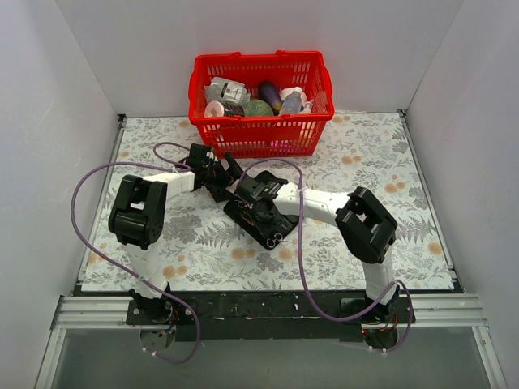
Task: Sort the hair-cutting tools
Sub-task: Place the scissors in the hairdressing tool bag.
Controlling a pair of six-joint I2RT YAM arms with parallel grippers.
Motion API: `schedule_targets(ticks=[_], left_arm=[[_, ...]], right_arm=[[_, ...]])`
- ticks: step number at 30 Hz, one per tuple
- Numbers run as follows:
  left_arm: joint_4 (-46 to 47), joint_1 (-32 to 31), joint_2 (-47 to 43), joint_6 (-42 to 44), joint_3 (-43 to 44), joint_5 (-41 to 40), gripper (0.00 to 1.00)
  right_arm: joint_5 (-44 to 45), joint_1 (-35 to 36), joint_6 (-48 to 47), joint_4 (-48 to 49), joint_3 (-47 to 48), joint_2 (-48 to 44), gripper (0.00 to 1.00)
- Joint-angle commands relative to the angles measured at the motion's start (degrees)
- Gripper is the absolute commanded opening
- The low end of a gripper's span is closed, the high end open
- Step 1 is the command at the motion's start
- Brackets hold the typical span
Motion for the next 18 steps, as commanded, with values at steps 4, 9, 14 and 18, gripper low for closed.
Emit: schedule_targets(ticks=[4,9,14,18], left_arm=[[-4.47,-1.13,-0.09,1.19,-2.55,-1.38,0.98],[-4.47,-1.13,-0.27,1.36,-2.81,-1.47,0.98],[-4.29,-1.13,-0.27,1.1,-2.64,-1.2,0.98],[-3.94,-1.13,-0.27,0.58,-2.55,-0.41,0.98]], right_arm=[[3.68,0.0,-1.03,-4.98,2.23,-1.52,0.01],[3.24,0.0,-0.59,-4.8,0.12,-2.4,0.01],[3.94,0.0,-0.5,-4.72,-2.08,-4.42,0.01],[3.95,0.0,-0.68,-4.19,-3.83,-5.39,0.01]])
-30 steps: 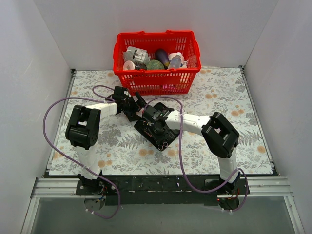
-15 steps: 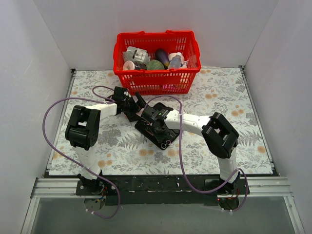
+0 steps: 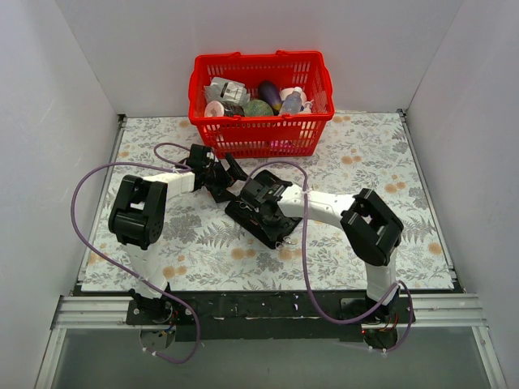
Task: Sort the hair-cutting tools
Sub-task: Place the scissors in the hairdressing tool bag.
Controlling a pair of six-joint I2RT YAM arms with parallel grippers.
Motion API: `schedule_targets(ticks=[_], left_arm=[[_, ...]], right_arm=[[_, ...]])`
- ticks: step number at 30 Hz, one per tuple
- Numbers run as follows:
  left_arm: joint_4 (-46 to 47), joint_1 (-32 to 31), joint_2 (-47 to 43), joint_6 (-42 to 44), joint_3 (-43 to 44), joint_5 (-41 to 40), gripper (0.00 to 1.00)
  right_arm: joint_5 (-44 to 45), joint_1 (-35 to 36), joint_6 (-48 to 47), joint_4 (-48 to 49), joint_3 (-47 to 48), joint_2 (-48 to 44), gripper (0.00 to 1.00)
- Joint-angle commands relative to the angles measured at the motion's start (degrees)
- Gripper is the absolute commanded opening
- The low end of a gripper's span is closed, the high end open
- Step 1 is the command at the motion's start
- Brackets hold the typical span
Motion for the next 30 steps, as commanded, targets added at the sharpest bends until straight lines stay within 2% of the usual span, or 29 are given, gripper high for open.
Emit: schedule_targets(ticks=[1,7,18,30], left_arm=[[-4.03,-1.02,-0.27,0.64,-2.22,-0.5,0.98],[-4.03,-1.02,-0.53,0.82,-2.57,-0.41,0.98],[-4.02,-1.02,-0.53,0.99,-3.19,-0.68,0.98],[-3.59,-1.02,-0.44,1.26,-4.06,-0.59,0.98]], right_arm=[[1.5,0.0,0.13,-1.06,-1.76,-3.47,0.01],[1.23,0.0,-0.05,-0.71,-0.19,-2.42,0.01],[-1.23,0.0,-1.89,-1.77,9.56,4.0,0.01],[-0.61,-0.18,-1.63,2.88,11.42,7.78,0.01]])
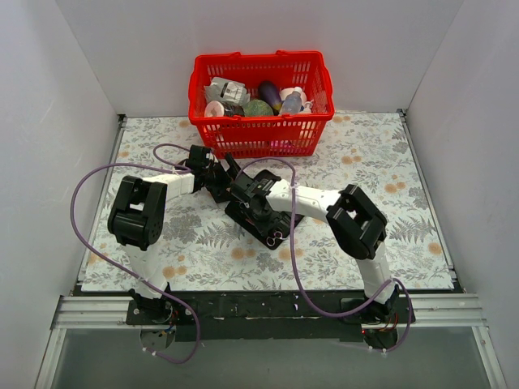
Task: Sort the hair-cutting tools
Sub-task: Place the scissors in the hairdressing tool bag.
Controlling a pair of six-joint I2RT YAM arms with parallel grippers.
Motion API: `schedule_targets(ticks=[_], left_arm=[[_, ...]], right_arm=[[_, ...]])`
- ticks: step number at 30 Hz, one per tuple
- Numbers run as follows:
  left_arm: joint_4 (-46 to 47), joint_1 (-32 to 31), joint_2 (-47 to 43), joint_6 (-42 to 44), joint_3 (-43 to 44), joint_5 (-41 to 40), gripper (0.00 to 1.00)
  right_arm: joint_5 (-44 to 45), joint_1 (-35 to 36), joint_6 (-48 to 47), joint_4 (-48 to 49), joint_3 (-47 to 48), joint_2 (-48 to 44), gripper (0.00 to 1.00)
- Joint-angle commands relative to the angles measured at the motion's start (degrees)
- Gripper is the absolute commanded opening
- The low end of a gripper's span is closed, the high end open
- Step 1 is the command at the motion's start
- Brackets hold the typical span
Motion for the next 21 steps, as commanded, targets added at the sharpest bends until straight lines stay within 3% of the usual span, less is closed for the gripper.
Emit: schedule_targets(ticks=[1,16,21], left_arm=[[-4.92,-1.02,-0.03,1.26,-2.95,-0.98,0.98],[-4.83,-1.02,0.41,1.52,-3.39,-1.07,0.98],[-4.92,-1.02,0.41,1.61,-3.39,-1.16,0.98]], right_arm=[[0.46,-0.16,-0.12,5.9,3.02,1.86,0.01],[-2.79,-2.26,-4.16,22.07,-1.98,2.21,0.01],[-3.49,-2.79,-4.69,21.38,-1.63,2.74,0.01]])
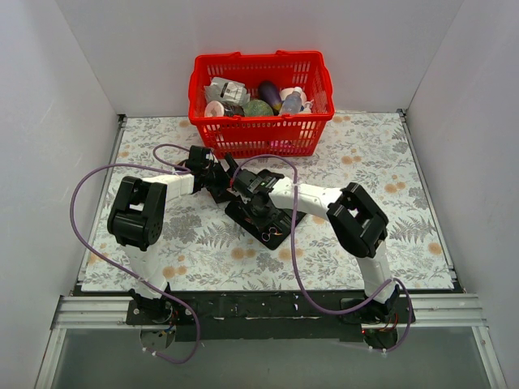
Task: Sort the hair-cutting tools
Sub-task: Place the scissors in the hairdressing tool bag, then close the hairdressing tool bag at the center of the board.
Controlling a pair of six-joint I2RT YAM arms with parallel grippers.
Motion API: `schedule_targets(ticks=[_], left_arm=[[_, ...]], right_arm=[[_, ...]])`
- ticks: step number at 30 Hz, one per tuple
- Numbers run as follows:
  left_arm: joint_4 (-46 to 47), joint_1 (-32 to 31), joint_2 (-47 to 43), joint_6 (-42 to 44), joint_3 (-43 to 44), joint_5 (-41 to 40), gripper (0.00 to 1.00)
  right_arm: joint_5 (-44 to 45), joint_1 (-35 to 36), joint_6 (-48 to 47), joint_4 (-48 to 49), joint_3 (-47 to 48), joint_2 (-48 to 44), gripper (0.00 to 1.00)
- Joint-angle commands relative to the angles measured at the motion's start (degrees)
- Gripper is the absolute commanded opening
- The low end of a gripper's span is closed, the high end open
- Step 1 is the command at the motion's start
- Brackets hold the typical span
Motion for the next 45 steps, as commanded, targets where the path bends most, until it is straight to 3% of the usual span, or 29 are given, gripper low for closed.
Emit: schedule_targets(ticks=[1,6,10,12,21,29,30,31,37,45], left_arm=[[-6.01,-1.02,0.72,1.39,-2.54,-1.16,0.98],[-6.01,-1.02,1.07,1.3,-2.54,-1.16,0.98],[-6.01,-1.02,0.72,1.56,-2.45,-1.16,0.98],[-6.62,-1.02,0.8,2.0,-2.02,-1.33,0.98],[-8.38,-1.02,-1.92,2.44,-1.66,-2.03,0.98],[-9.53,-1.02,-6.22,4.73,-2.63,-2.74,0.98],[-9.61,-1.02,-7.97,4.73,-2.45,-2.65,0.98],[-9.88,-1.02,-8.77,4.9,-2.36,-2.56,0.98],[-15.58,-1.11,-18.5,6.66,-2.1,-4.14,0.98],[-18.93,-1.98,-32.5,4.38,-11.93,-3.18,0.98]], right_arm=[[0.7,-1.0,-1.24,14.38,-1.43,1.82,0.11],[0.27,-1.26,-1.94,15.53,-1.44,1.12,0.51],[0.53,-1.26,-1.94,13.78,0.4,0.59,0.58],[0.53,-1.26,-1.85,13.07,1.11,-0.55,0.72],[4.3,-1.09,0.34,5.34,0.15,-13.99,0.75],[11.94,-1.44,3.24,1.3,-8.73,-28.41,0.77],[13.34,-1.79,3.42,-0.45,-8.99,-29.11,0.93],[13.88,-2.31,3.68,-0.81,-9.34,-30.16,0.93],[8.8,-11.62,4.21,5.15,-17.25,-36.22,0.95],[-9.8,-31.13,6.32,19.89,-29.1,-37.91,0.96]])
